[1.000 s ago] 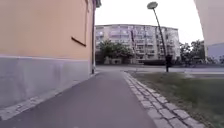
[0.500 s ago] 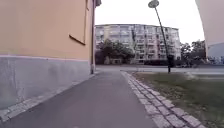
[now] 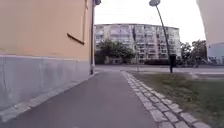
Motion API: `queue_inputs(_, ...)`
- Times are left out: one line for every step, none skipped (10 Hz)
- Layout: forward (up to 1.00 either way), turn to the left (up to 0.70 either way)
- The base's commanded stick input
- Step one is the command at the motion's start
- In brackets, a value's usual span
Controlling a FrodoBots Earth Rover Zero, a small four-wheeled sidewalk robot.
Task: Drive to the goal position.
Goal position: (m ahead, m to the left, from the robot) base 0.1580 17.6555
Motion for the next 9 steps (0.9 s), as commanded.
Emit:
queue_inputs(0.45,0.00)
queue_inputs(0.45,0.00)
queue_inputs(0.45,0.00)
queue_inputs(0.45,0.00)
queue_inputs(0.45,0.00)
queue_inputs(0.45,0.00)
queue_inputs(0.45,0.00)
queue_inputs(0.45,0.00)
queue_inputs(0.45,0.00)
